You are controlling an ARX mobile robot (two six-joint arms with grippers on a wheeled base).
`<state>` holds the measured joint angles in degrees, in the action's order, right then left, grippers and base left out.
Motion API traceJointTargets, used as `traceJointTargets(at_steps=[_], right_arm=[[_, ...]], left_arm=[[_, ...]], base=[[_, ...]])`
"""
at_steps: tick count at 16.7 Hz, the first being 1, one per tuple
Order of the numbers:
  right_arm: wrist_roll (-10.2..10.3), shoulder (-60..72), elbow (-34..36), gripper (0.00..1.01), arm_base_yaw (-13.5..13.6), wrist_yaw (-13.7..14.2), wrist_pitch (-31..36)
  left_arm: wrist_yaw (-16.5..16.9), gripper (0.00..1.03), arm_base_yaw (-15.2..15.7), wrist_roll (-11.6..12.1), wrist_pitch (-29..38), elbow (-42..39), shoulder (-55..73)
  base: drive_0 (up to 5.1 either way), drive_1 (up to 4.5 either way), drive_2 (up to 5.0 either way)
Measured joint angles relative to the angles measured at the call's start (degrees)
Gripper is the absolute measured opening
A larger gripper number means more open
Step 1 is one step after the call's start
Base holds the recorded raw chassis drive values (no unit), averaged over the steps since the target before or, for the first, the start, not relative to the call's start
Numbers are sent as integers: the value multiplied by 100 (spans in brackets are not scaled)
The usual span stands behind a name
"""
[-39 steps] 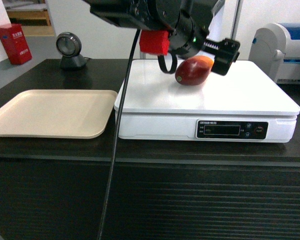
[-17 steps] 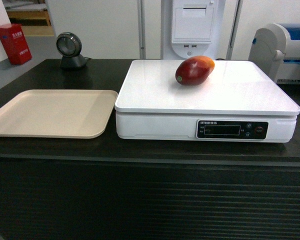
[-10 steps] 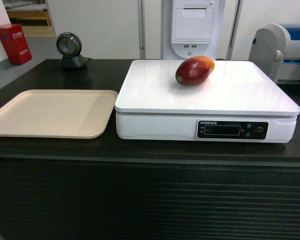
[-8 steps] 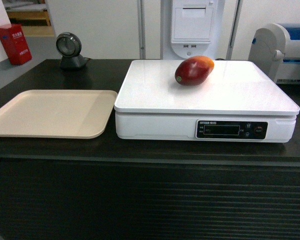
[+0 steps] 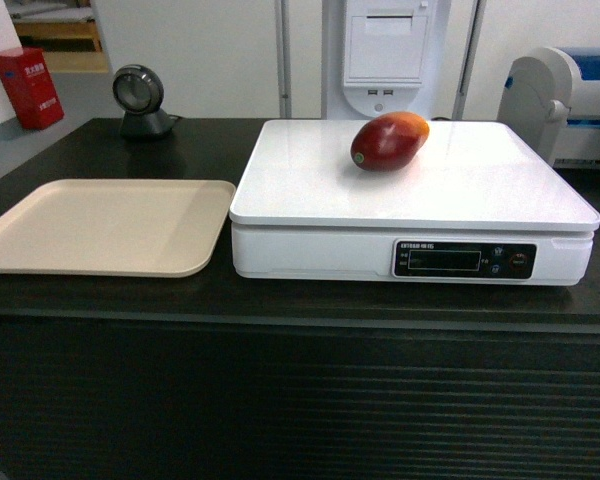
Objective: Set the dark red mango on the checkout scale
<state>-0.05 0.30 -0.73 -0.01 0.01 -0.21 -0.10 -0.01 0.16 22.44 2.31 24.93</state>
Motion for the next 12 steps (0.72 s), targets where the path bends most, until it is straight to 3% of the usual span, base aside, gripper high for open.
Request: traceJointTargets(at_steps=[1,12], right_arm=[[0,0,0,98,0,0,0],[0,0,0,98,0,0,-2]], left_arm=[[0,2,0,0,280,-144,-50],[7,2,0,0,-1139,-175,-1386]], base=[[0,0,0],[0,0,0]])
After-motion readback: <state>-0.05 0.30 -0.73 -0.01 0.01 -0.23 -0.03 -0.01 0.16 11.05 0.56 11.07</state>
